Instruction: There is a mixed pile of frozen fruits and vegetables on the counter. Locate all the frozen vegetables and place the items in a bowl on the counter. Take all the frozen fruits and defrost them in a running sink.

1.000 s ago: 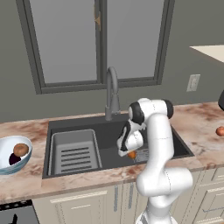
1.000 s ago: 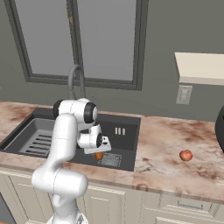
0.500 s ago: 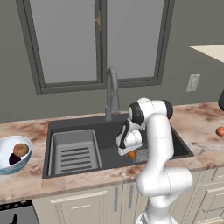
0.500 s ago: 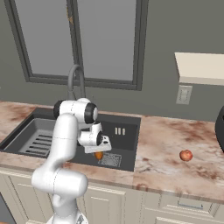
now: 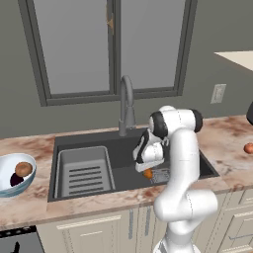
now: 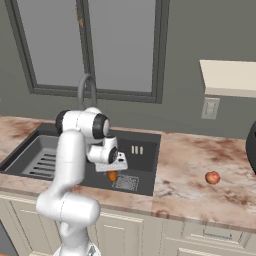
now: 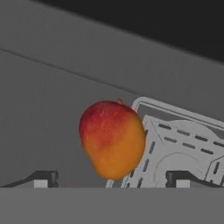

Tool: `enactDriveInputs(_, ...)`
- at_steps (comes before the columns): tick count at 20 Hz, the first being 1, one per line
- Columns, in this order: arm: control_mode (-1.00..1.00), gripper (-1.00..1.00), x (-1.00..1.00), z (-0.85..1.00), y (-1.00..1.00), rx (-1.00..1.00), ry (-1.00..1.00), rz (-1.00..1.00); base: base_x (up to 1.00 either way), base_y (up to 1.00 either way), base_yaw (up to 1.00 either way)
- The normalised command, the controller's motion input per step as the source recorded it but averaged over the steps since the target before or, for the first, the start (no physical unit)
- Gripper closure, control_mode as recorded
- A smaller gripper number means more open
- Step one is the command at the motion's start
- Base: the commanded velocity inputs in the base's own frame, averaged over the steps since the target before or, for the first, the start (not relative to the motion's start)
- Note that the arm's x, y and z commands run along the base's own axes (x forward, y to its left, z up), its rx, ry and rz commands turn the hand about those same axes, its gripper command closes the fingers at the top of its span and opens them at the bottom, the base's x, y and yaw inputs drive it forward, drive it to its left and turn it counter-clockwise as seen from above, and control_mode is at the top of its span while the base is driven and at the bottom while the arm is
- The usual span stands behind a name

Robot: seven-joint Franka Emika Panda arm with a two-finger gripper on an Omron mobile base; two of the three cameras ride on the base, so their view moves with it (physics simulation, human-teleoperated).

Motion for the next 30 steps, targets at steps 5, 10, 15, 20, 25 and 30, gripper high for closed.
enactDriveInputs(5,-1.00,-1.00,-0.47,0.77,-0.17,0.06,-0.13,-0.06,0.00,0.00,0.00)
enactDriveInputs(10,-1.00,-1.00,-0.45,0.92,-0.10,0.02,-0.14,-0.07,0.00,0.00,0.00)
enactDriveInputs(15,-1.00,-1.00,-0.22,0.96,-0.16,0.00,-0.02,-0.08,0.00,0.00,0.00)
enactDriveInputs(20,-1.00,-1.00,-0.09,0.73,-0.15,-0.08,0.04,-0.02,0.00,0.00,0.00)
enactDriveInputs(25,-1.00,-1.00,-0.13,0.60,-0.24,-0.02,0.24,-0.13,0.00,0.00,0.00)
enactDriveInputs(30,-1.00,-1.00,-0.26,0.51,-0.31,0.00,0.21,-0.15,0.00,0.00,0.00)
